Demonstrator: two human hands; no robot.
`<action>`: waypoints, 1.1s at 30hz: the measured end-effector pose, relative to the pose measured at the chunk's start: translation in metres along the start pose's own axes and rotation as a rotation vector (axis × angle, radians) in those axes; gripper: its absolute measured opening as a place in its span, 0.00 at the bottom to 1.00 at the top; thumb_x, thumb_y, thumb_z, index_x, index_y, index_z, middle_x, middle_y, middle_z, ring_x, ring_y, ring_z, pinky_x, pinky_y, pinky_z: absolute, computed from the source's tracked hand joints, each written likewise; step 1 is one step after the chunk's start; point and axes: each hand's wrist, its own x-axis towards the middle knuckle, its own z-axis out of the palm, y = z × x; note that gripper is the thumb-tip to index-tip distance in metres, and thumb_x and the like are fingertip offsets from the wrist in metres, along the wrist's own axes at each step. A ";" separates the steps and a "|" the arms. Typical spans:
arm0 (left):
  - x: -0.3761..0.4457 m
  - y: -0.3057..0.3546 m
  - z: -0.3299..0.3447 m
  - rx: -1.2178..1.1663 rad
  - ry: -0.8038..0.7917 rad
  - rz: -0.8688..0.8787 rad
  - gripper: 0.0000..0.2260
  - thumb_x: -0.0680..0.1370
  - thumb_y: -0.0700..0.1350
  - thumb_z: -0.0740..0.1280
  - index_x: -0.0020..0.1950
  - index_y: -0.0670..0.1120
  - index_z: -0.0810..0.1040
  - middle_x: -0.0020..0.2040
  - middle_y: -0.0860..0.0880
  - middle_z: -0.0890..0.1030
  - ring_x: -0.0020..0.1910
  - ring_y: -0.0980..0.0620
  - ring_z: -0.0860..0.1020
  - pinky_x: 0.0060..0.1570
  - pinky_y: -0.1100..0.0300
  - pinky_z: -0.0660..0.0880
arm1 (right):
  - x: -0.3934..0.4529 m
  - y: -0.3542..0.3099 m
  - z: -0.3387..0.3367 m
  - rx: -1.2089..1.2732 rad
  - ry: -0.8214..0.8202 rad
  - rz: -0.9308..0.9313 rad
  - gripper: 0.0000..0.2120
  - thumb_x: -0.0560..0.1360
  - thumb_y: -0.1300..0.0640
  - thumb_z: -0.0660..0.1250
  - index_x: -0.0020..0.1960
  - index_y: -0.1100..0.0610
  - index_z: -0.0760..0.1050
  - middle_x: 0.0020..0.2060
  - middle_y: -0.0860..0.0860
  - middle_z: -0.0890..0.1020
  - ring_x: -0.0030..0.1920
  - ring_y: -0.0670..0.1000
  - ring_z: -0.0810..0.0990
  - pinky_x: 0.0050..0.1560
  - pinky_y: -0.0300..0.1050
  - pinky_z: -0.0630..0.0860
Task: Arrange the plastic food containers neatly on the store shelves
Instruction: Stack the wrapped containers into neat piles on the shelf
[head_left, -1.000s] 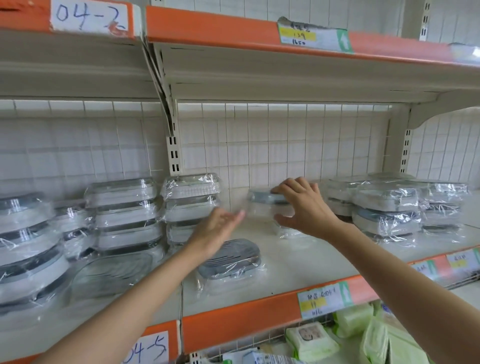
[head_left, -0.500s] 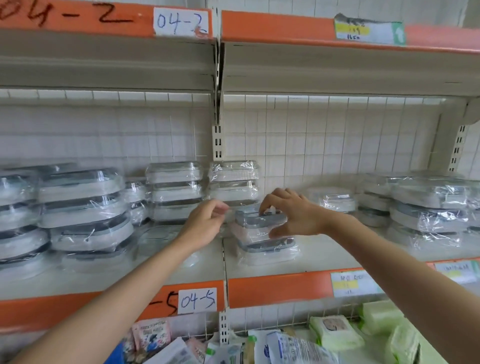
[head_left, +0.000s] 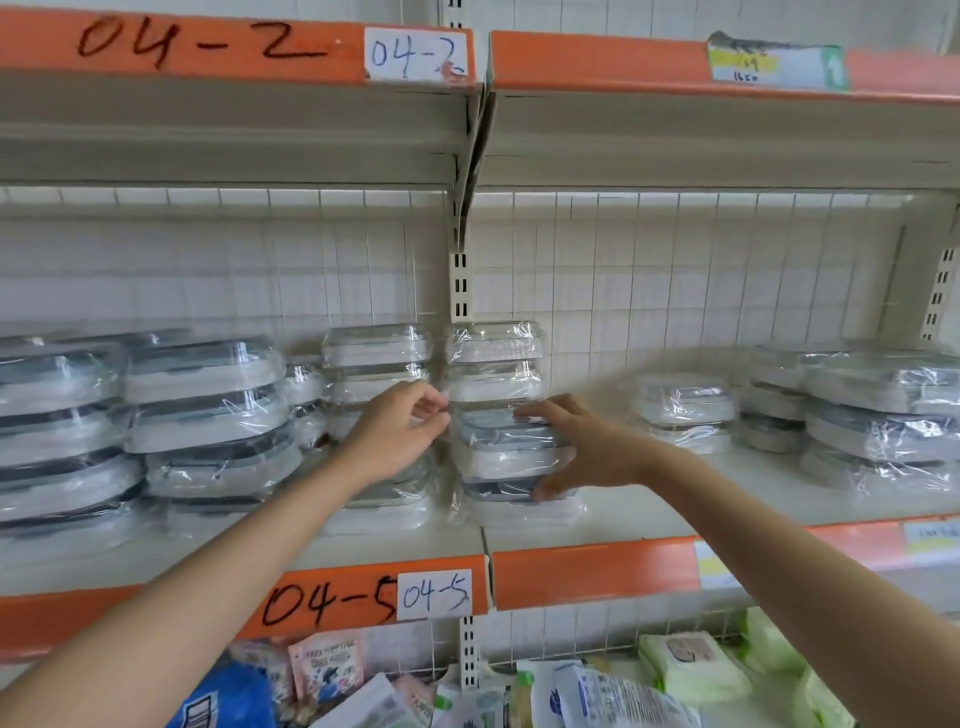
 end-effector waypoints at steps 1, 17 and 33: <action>0.002 0.006 0.004 0.029 -0.028 0.051 0.09 0.78 0.47 0.65 0.58 0.48 0.75 0.57 0.53 0.76 0.55 0.58 0.73 0.51 0.69 0.67 | 0.001 0.000 -0.002 0.019 -0.003 0.016 0.43 0.66 0.49 0.77 0.74 0.46 0.57 0.68 0.47 0.59 0.65 0.47 0.65 0.68 0.43 0.64; 0.063 0.059 0.073 0.257 -0.347 0.330 0.20 0.69 0.58 0.73 0.57 0.52 0.75 0.53 0.55 0.72 0.55 0.56 0.67 0.55 0.61 0.66 | -0.003 0.106 -0.045 -0.076 0.253 0.387 0.25 0.76 0.57 0.65 0.72 0.56 0.64 0.71 0.53 0.64 0.70 0.54 0.64 0.67 0.44 0.61; 0.050 0.039 0.045 0.109 -0.404 0.277 0.26 0.67 0.61 0.73 0.64 0.66 0.72 0.61 0.59 0.69 0.61 0.62 0.69 0.63 0.62 0.66 | -0.019 0.093 -0.033 -0.866 0.431 0.011 0.27 0.67 0.46 0.71 0.62 0.54 0.71 0.52 0.52 0.74 0.53 0.54 0.71 0.51 0.46 0.65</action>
